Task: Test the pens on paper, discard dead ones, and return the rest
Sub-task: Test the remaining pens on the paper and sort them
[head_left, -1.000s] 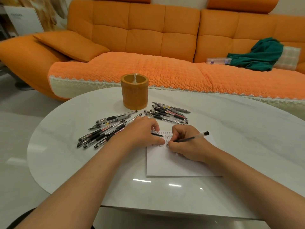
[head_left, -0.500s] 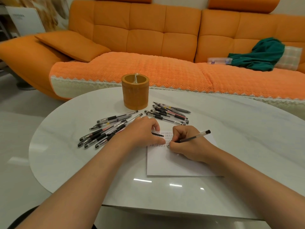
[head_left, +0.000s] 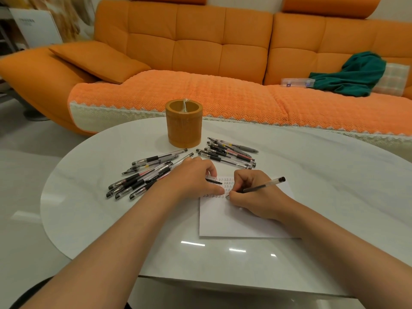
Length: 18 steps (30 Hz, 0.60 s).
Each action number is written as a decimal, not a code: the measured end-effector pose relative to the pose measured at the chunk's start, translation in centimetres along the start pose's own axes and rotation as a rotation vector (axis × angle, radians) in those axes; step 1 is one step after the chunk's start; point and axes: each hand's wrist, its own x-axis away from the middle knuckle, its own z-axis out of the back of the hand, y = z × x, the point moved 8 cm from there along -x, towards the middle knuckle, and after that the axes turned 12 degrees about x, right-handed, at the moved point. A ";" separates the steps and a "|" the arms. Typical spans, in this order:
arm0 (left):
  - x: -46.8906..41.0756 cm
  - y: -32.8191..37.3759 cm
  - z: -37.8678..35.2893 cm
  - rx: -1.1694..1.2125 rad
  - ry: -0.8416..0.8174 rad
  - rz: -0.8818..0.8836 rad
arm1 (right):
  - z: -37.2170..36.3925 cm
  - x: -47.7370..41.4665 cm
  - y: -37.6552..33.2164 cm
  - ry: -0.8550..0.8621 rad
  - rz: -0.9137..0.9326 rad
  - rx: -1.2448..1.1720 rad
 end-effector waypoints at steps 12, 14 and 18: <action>0.0 0.1 0.0 -0.015 -0.002 -0.001 | -0.1 0.0 0.1 0.003 0.003 -0.031; 0.0 0.1 0.0 -0.009 -0.002 0.003 | 0.3 0.0 0.4 0.046 -0.019 -0.098; 0.1 0.2 0.0 -0.009 -0.009 -0.006 | 1.8 0.2 1.4 0.182 -0.060 -0.275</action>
